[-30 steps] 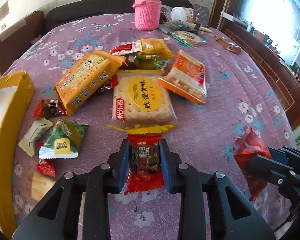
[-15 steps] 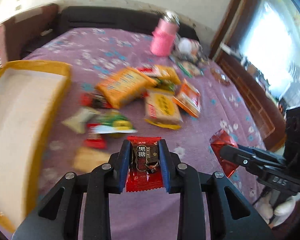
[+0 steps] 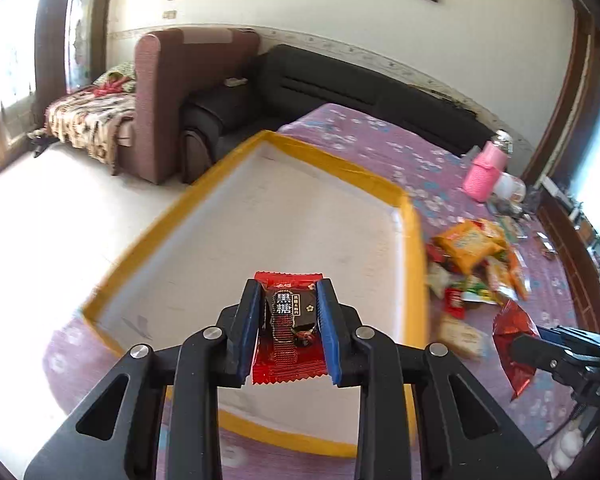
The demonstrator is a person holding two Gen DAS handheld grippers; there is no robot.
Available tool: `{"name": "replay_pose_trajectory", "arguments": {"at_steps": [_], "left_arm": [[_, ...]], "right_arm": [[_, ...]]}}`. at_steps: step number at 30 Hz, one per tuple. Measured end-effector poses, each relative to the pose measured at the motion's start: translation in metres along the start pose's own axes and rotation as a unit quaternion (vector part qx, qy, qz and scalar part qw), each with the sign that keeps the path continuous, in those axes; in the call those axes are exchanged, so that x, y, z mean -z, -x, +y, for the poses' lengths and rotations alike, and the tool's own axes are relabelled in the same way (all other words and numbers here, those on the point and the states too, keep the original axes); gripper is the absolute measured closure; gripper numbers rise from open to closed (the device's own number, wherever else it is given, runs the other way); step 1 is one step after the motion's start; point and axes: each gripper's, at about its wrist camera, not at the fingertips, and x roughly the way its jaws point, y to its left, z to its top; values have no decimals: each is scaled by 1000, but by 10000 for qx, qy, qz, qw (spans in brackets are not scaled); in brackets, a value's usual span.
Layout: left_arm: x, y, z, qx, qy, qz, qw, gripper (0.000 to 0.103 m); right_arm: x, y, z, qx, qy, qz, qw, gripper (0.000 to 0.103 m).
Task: Organize snacks
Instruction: 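Grasp the red-black candy with the left tool while the right tool carries its red candy to the tray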
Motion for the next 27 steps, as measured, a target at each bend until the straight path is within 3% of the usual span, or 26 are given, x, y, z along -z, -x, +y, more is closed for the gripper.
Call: {"name": "replay_pose_trajectory", "arguments": {"at_steps": [4, 9, 14, 17, 19, 22, 27], "left_arm": [[-5, -8, 29, -296, -34, 0, 9996, 77], [-7, -23, 51, -347, 1, 154, 9993, 77], [-8, -33, 65, -304, 147, 283, 9990, 77], [-9, -31, 71, -106, 287, 280, 9991, 72], [-10, -28, 72, -47, 351, 271, 9990, 61], [-12, -19, 72, 20, 441, 190, 9988, 59], [-16, 6, 61, 179, 481, -91, 9986, 52]], "right_arm": [[-13, -46, 45, -348, 253, 312, 9986, 72], [-21, -110, 87, -524, 412, 757, 9949, 72], [-22, -145, 103, -495, 448, 1001, 9927, 72], [-20, -155, 105, -487, 412, 1070, 9922, 69], [-21, -157, 102, -505, 359, 1061, 9924, 69], [-22, -154, 98, -620, 261, 1042, 9923, 68], [-32, -108, 87, -704, 284, 556, 9956, 64]]}}
